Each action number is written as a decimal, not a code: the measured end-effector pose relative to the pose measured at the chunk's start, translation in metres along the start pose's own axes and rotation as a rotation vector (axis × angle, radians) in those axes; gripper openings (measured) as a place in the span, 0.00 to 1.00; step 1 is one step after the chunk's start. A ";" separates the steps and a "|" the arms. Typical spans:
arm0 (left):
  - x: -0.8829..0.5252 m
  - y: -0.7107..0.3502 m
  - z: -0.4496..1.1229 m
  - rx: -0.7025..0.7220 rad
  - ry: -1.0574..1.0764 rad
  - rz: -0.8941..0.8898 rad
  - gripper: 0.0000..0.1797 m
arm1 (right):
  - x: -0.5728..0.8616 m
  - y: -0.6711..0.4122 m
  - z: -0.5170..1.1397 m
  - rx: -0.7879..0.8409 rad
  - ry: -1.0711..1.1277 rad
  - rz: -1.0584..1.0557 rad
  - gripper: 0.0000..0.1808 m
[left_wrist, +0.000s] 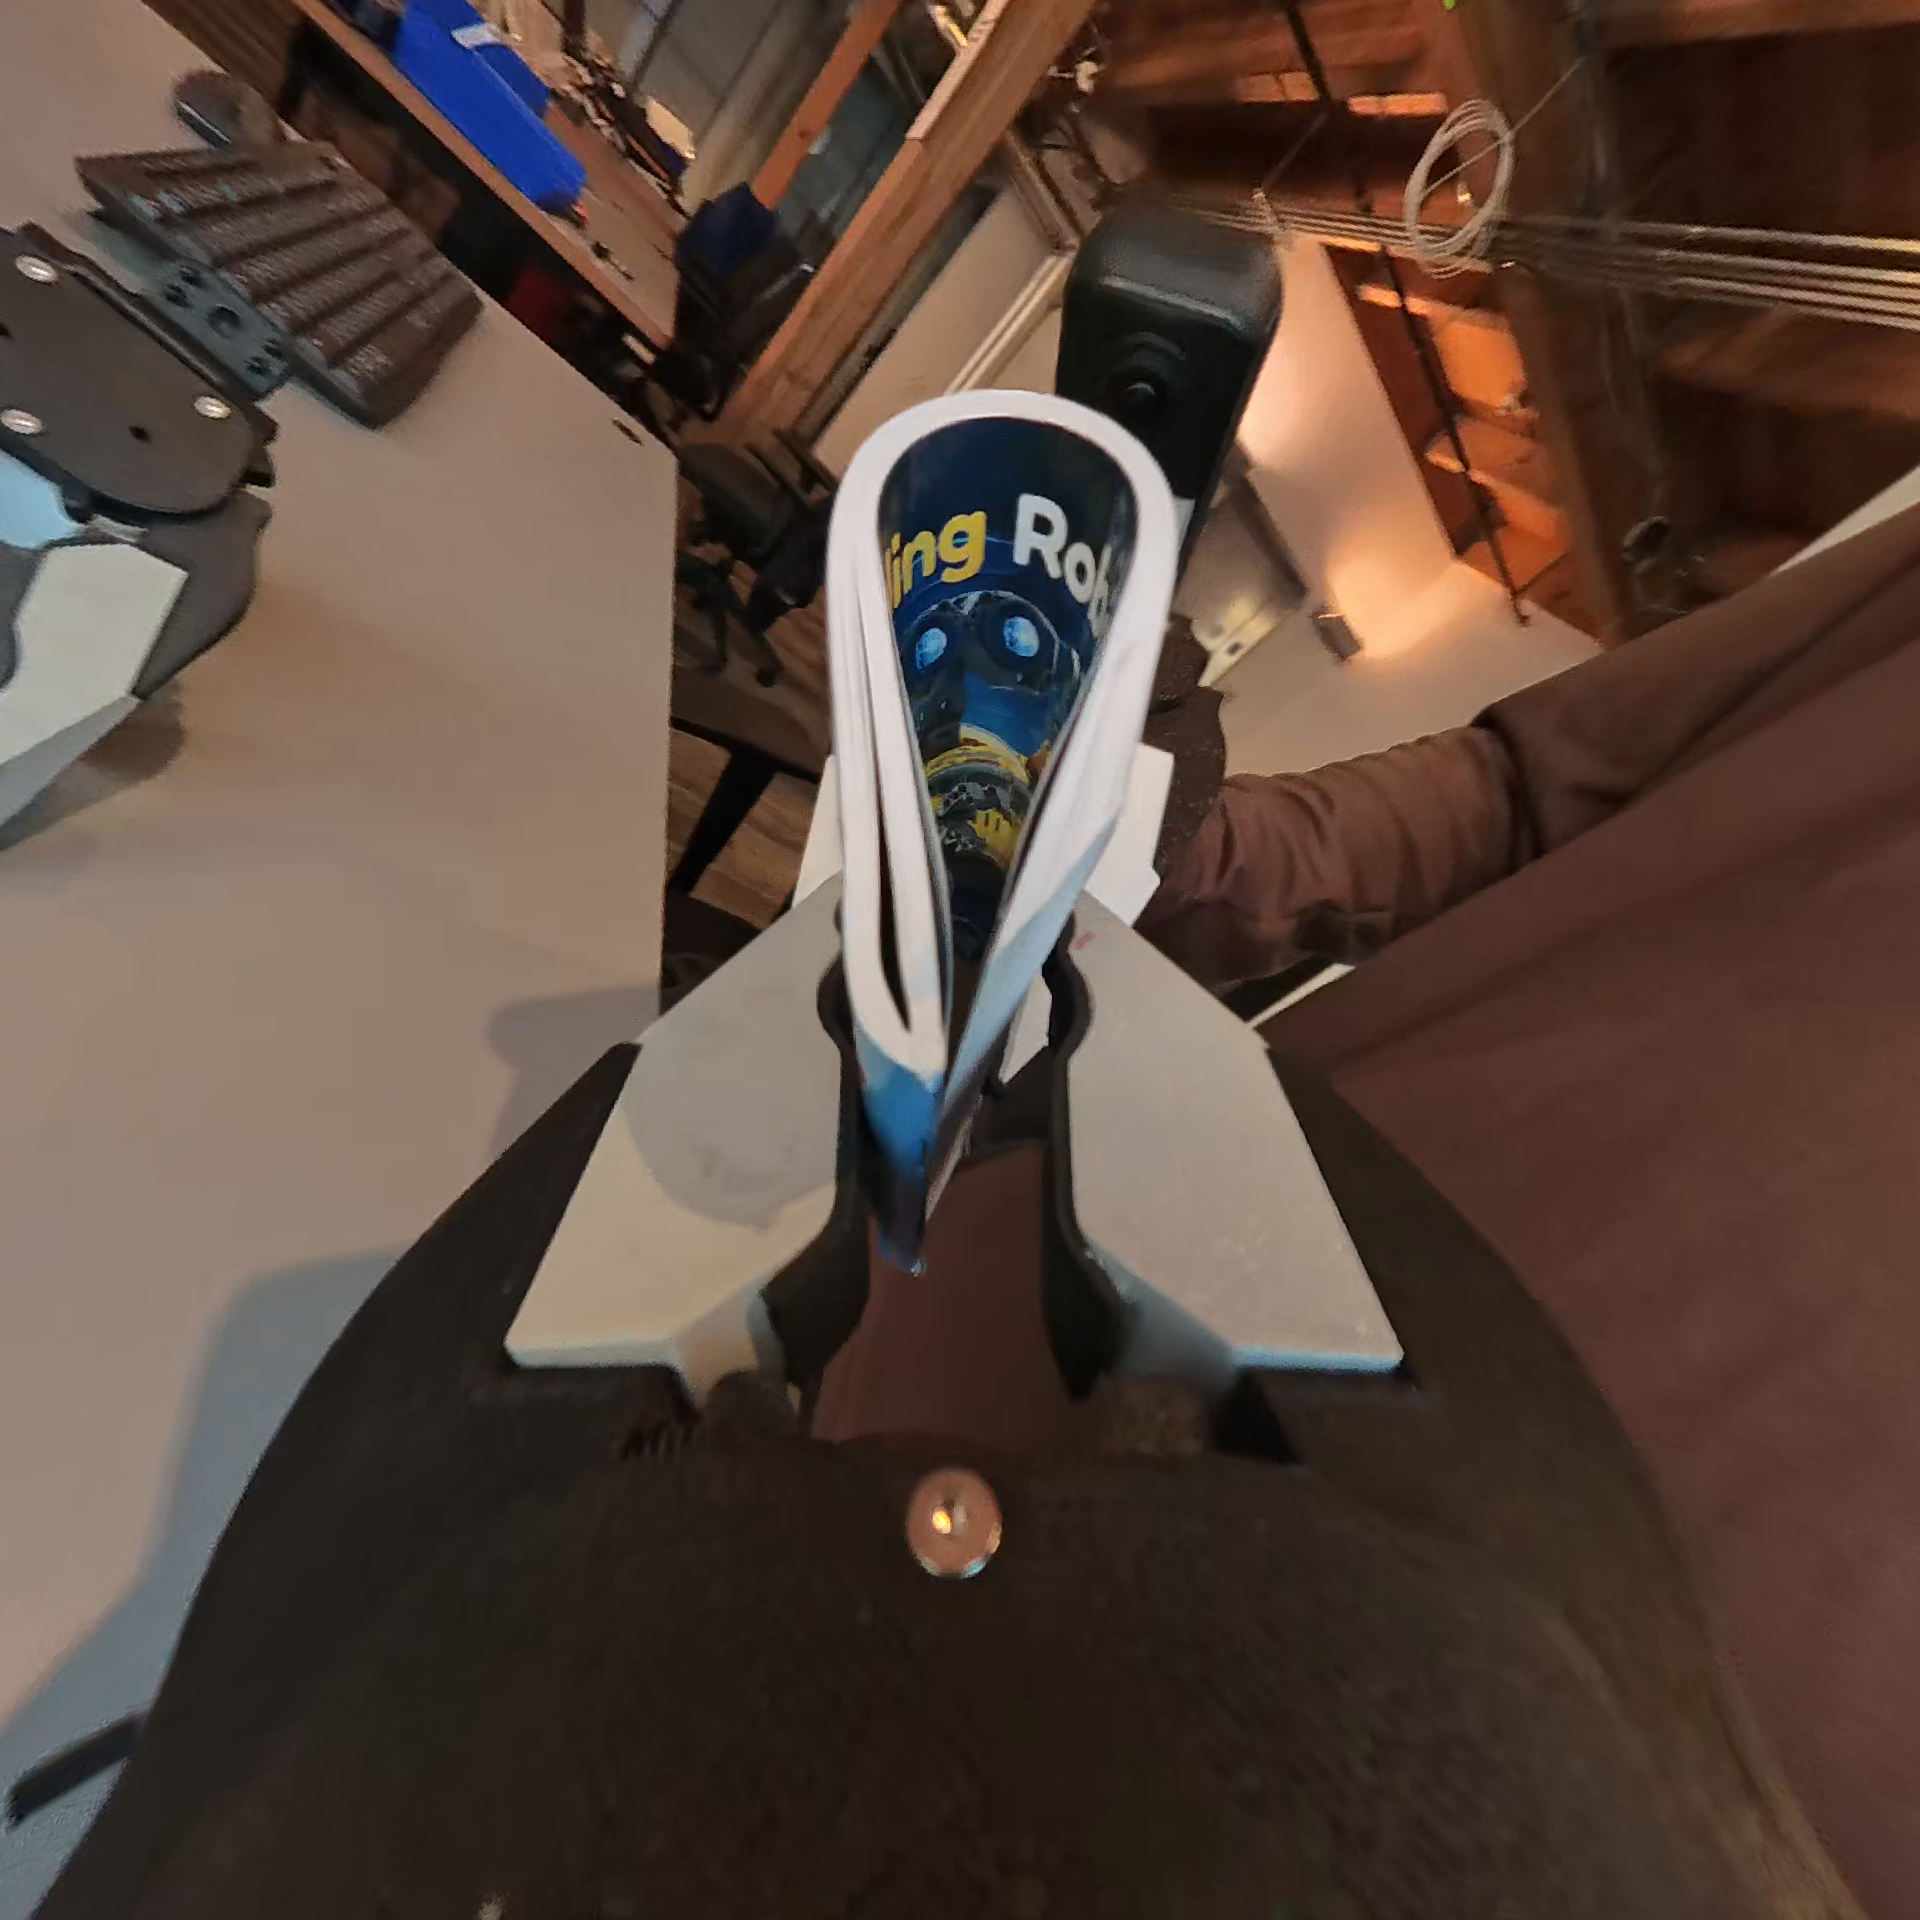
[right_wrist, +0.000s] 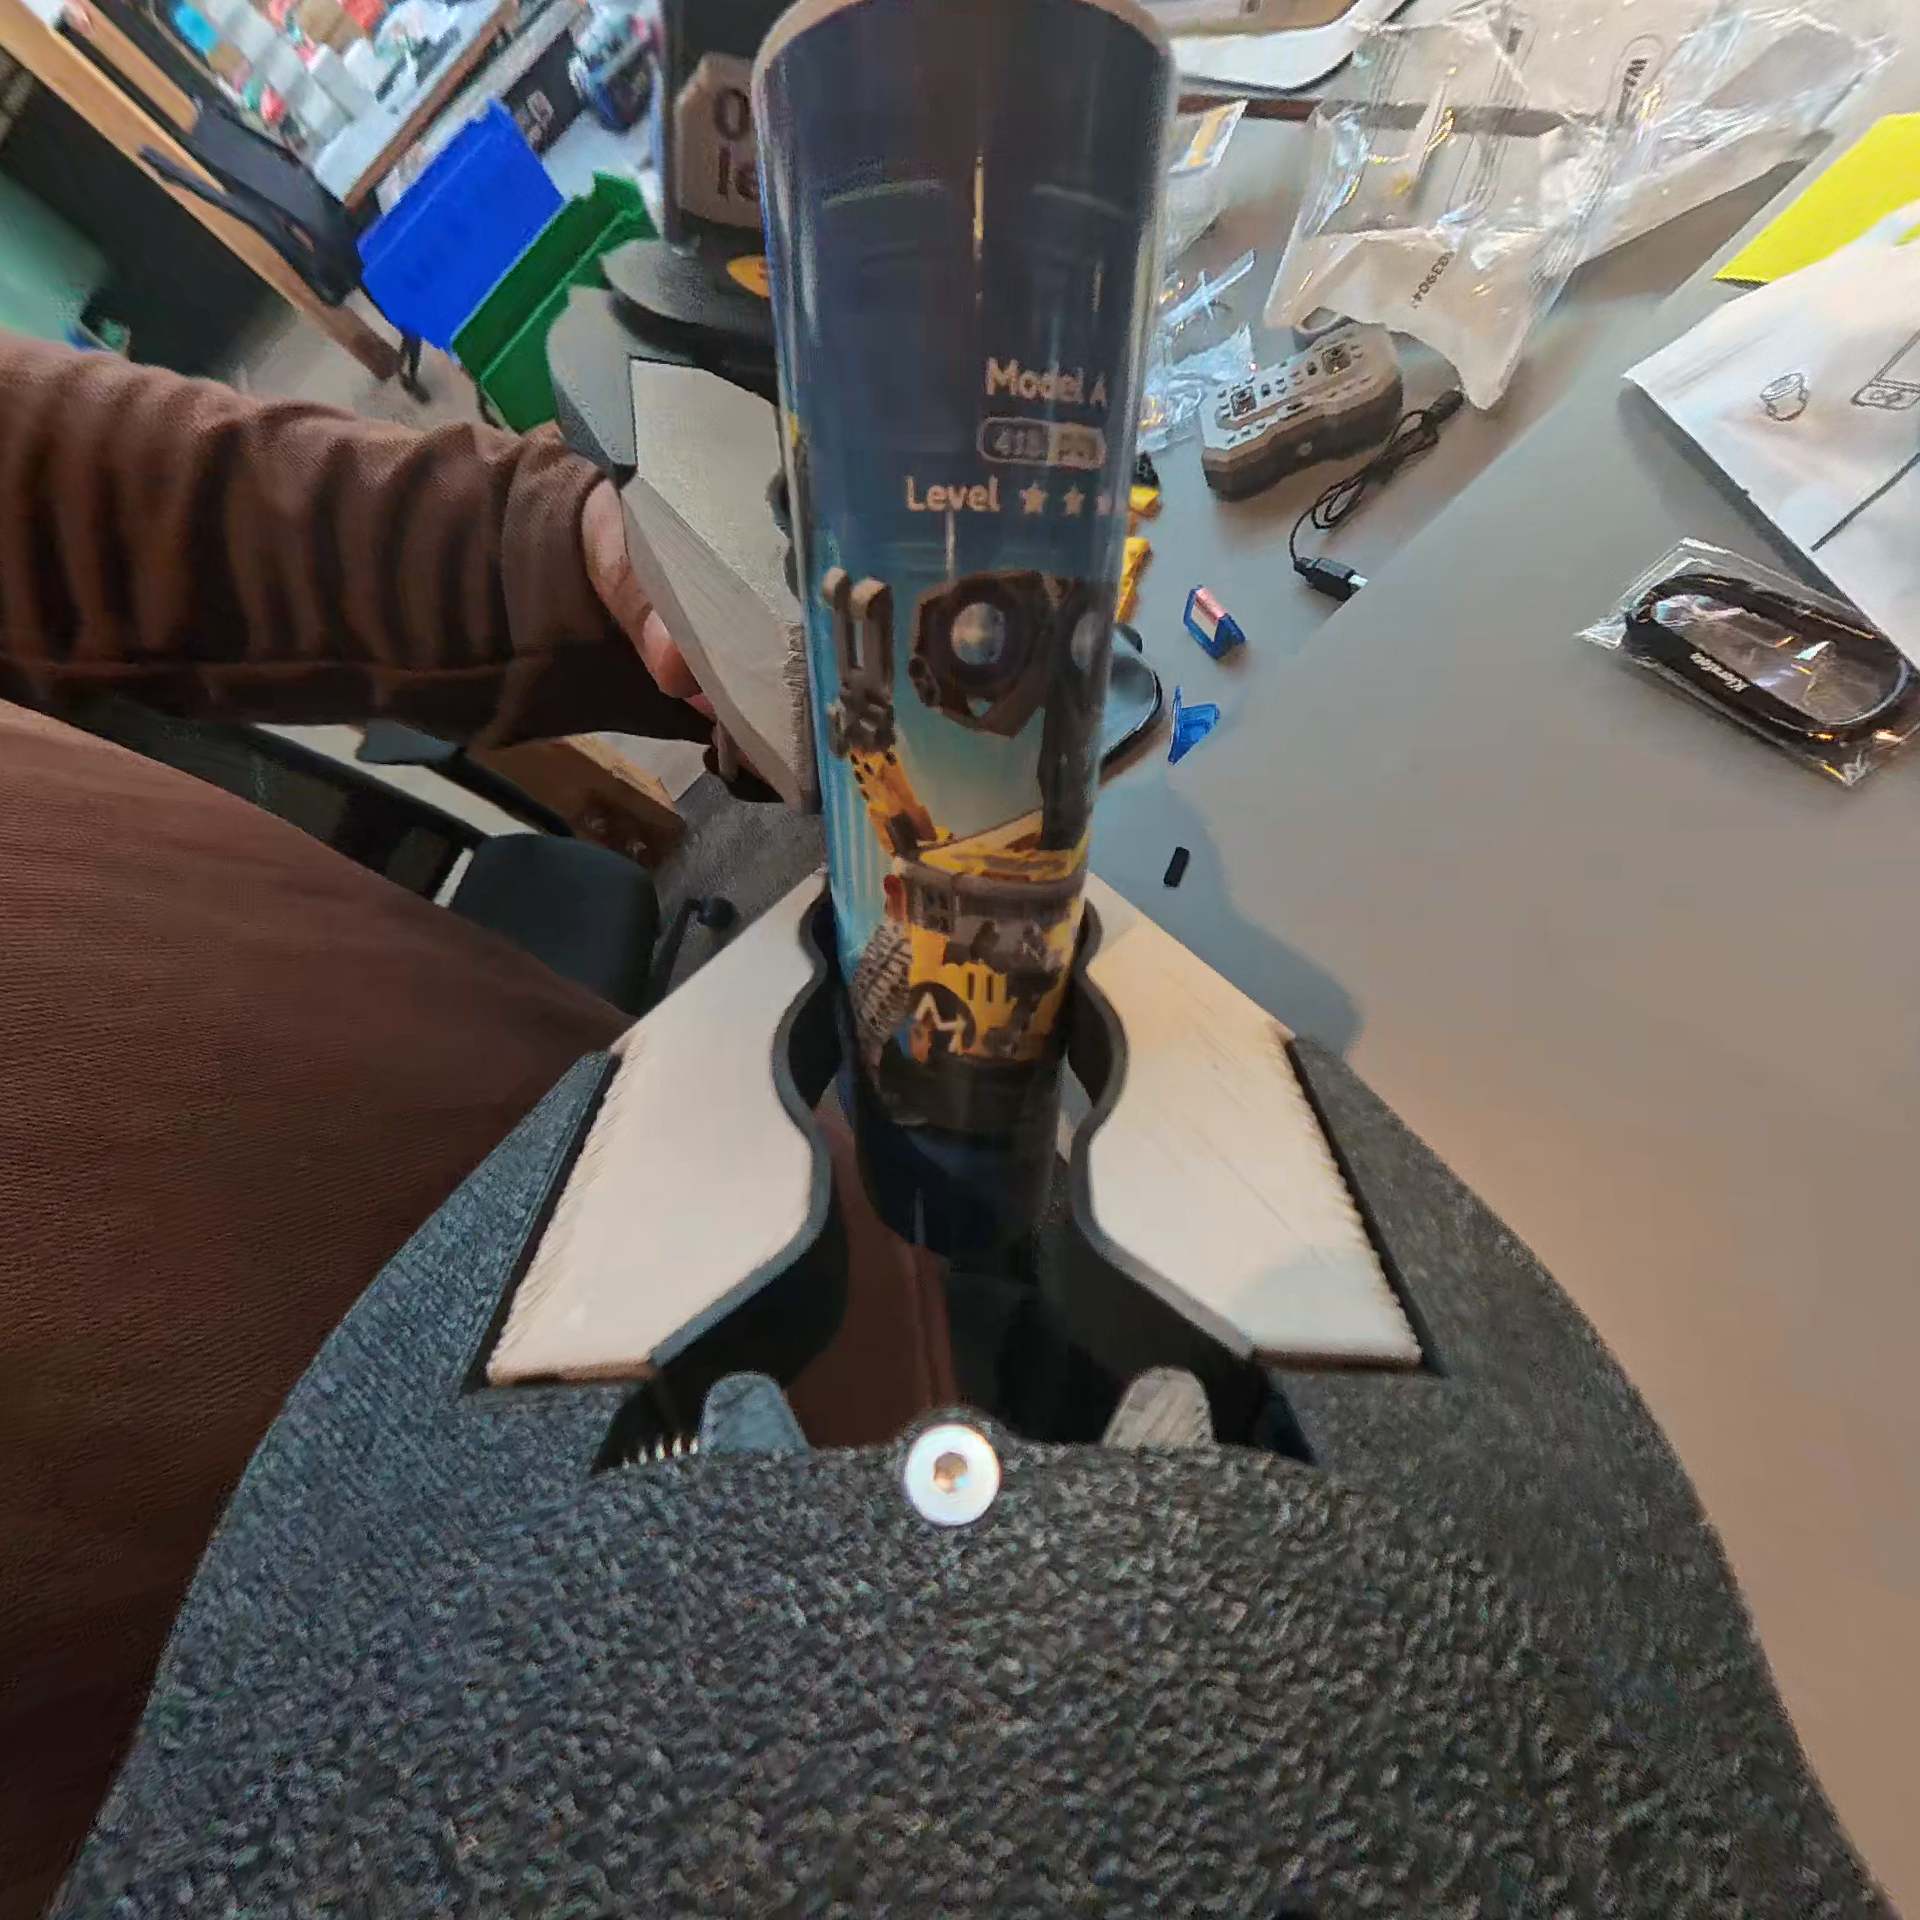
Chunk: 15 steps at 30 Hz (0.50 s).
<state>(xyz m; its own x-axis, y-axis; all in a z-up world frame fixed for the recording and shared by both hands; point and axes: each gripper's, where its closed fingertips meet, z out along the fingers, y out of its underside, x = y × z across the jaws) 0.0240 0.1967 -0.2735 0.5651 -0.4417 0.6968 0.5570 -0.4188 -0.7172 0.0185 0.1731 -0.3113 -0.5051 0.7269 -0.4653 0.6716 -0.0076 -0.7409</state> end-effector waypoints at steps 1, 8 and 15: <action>-0.003 0.001 -0.002 -0.004 -0.039 0.017 0.17 | 0.003 0.001 0.001 -0.020 0.009 -0.015 0.23; -0.049 0.007 -0.036 -0.159 -0.535 0.331 0.15 | 0.076 0.038 -0.006 -0.359 0.359 -0.071 0.20; -0.096 0.028 -0.073 -0.329 -0.898 0.548 0.15 | 0.107 0.048 0.000 -0.613 0.629 -0.340 0.19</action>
<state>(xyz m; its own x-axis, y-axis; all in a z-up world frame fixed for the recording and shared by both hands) -0.0590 0.1689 -0.3609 0.9970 0.0495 -0.0590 -0.0183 -0.5918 -0.8059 -0.0029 0.2510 -0.3967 -0.4613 0.8625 0.2083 0.8005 0.5058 -0.3214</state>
